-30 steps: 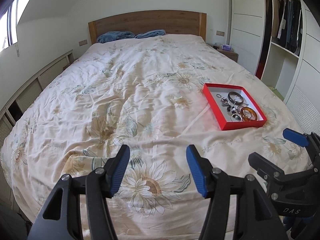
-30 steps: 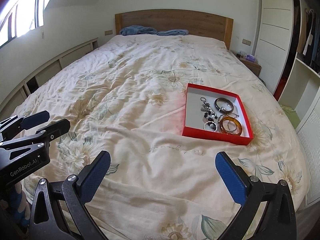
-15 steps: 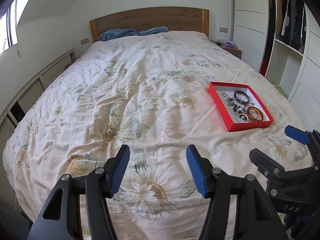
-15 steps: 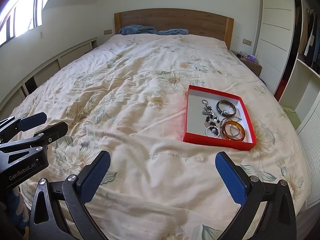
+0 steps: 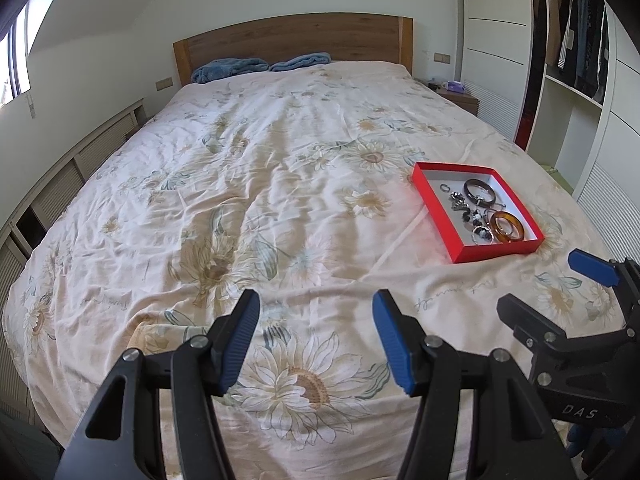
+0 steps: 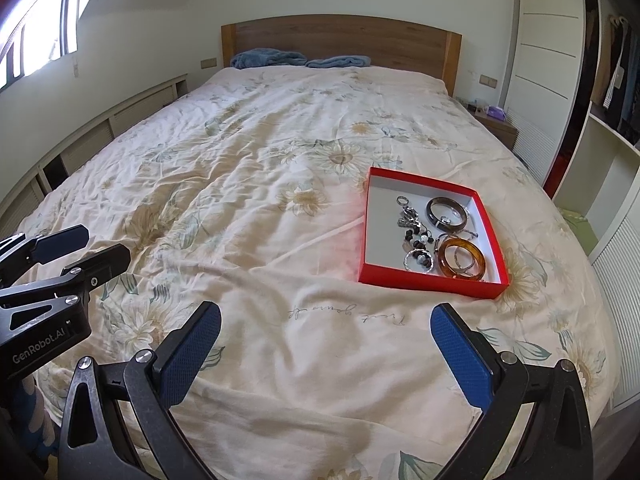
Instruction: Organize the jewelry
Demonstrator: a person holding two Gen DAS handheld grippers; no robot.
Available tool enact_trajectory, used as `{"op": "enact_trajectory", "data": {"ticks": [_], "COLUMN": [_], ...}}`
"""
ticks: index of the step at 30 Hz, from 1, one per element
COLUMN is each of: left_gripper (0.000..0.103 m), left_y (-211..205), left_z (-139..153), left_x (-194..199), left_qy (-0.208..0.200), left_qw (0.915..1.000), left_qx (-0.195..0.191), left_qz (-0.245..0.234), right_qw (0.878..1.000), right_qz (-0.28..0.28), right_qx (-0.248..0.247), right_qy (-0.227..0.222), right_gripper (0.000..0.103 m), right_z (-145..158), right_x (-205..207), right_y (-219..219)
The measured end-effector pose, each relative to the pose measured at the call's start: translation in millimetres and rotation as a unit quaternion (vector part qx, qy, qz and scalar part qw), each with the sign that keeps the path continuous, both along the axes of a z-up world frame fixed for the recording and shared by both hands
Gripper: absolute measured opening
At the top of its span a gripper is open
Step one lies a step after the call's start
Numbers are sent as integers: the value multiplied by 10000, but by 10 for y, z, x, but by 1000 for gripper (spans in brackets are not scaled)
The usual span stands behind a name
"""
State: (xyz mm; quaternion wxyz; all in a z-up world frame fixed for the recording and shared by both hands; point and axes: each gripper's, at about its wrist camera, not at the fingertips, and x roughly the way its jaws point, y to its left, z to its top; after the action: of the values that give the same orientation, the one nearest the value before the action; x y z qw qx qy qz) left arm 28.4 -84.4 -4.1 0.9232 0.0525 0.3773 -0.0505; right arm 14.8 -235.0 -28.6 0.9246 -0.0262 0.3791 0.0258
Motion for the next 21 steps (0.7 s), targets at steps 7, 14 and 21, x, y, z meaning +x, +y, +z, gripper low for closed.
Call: {"op": "enact_trajectory", "data": {"ticks": [7,14,21], "left_gripper": [57,57,57], "left_y": [-5,35,80], "left_z": [-1,9,-23], "left_x": [-6,-25,-26], "left_qy": [0,-45,-14], "left_qw": [10000,10000,9998], "left_qx": [2,6,-77], "left_qz": [1,78,184], "right_qw": [10000,10000,10000], "right_qz": [4,5,-52], "right_qx": [2,26,-42], "right_qy": [-1,-31,-22], "right_gripper": [103,103,103], "right_z": [0,27,59], "right_x": [0,-19,-58], "right_y": [-3,-4,-17]}}
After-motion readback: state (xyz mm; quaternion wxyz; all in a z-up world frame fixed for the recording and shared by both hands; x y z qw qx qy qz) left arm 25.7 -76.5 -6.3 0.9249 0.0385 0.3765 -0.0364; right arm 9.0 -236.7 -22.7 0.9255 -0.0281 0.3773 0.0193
